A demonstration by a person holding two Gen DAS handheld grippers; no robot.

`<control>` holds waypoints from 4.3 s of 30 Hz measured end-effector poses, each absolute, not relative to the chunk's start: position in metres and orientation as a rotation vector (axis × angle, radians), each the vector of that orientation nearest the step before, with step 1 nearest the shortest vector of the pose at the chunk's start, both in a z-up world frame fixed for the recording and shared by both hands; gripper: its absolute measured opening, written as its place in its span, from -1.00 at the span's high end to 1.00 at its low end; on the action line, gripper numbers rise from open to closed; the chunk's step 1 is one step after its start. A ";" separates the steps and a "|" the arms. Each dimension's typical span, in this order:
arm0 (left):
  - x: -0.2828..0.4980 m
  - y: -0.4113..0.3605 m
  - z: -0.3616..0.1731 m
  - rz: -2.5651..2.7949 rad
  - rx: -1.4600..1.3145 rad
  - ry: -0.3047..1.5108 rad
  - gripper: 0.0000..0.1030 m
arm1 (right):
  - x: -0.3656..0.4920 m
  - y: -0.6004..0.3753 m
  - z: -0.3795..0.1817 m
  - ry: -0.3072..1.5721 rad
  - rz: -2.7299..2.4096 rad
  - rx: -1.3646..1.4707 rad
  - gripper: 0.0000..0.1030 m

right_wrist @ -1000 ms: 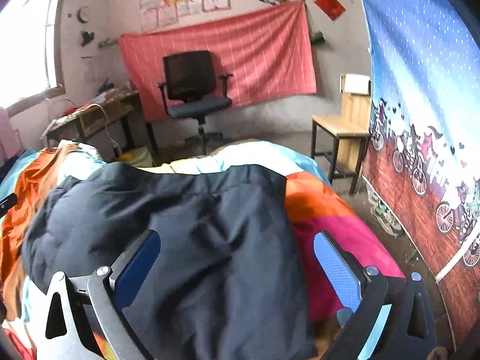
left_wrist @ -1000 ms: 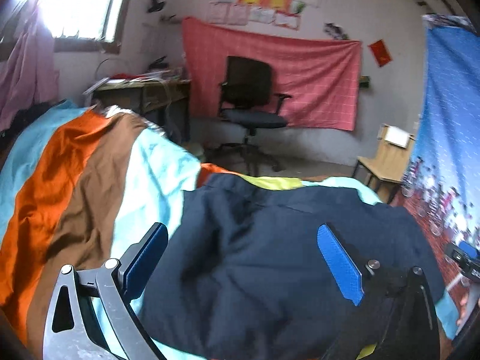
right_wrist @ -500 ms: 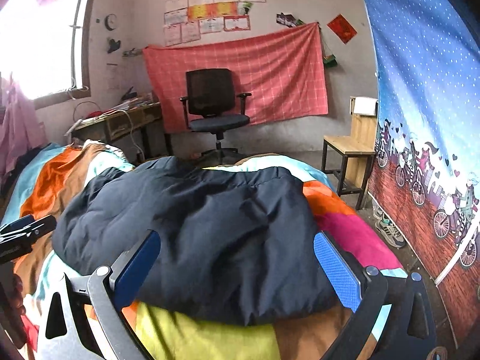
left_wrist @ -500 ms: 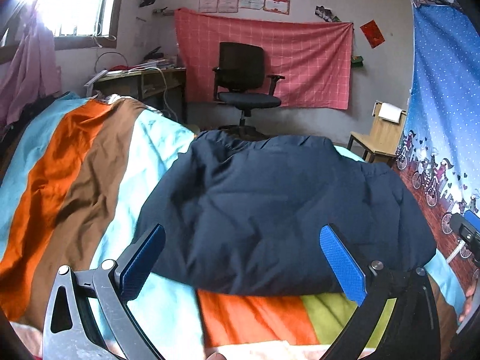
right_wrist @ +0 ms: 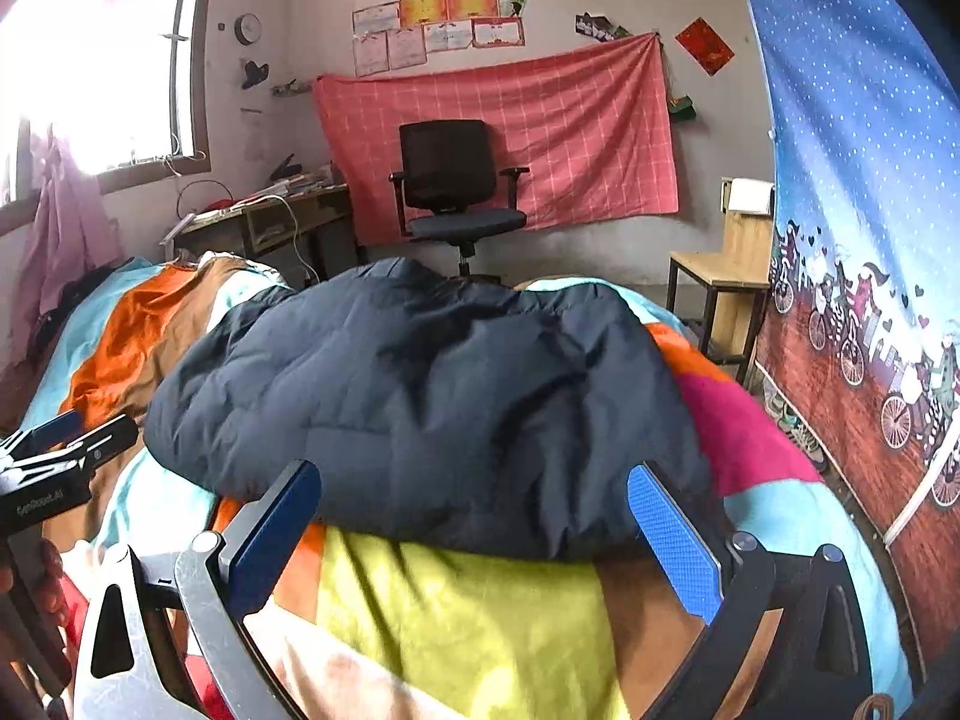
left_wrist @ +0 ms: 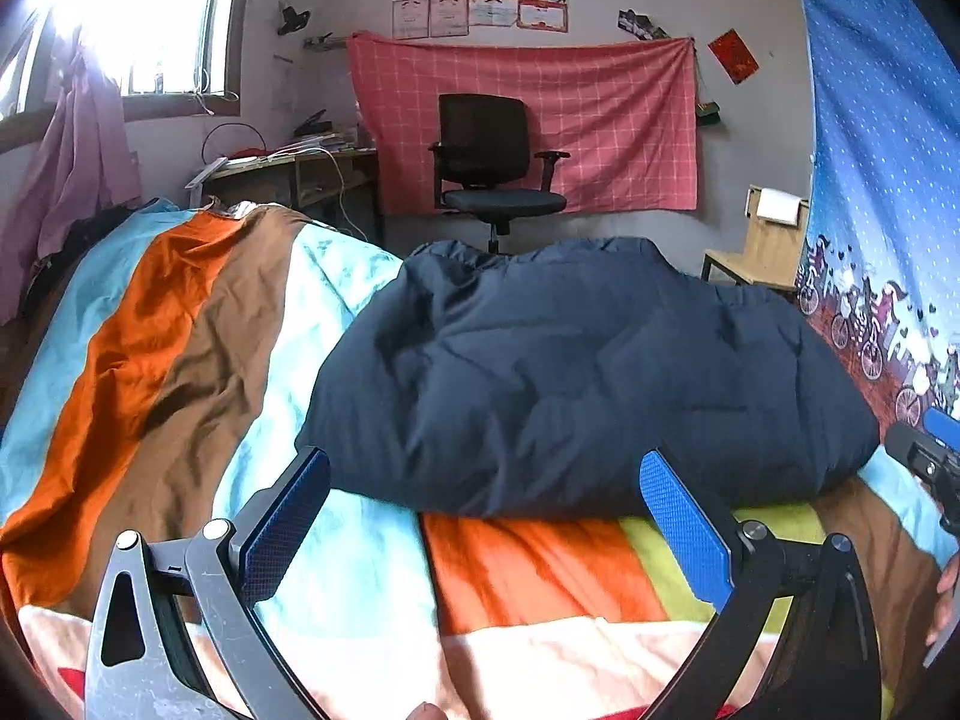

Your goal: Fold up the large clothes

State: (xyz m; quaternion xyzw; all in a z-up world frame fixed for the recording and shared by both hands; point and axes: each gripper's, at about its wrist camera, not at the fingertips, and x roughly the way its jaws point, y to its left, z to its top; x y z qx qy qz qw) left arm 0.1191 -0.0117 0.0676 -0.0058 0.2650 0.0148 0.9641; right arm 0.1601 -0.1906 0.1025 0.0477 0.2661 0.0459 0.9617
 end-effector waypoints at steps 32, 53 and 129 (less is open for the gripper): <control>0.108 -0.012 0.025 0.003 -0.007 0.603 -0.97 | 0.155 -0.157 0.059 0.657 0.151 0.102 -1.00; 0.104 -0.015 0.025 0.000 0.007 0.596 -0.97 | 0.156 -0.156 0.056 0.669 0.151 0.113 -1.00; 0.102 -0.018 0.029 -0.010 0.015 0.584 -0.97 | 0.154 -0.156 0.058 0.664 0.153 0.115 -1.00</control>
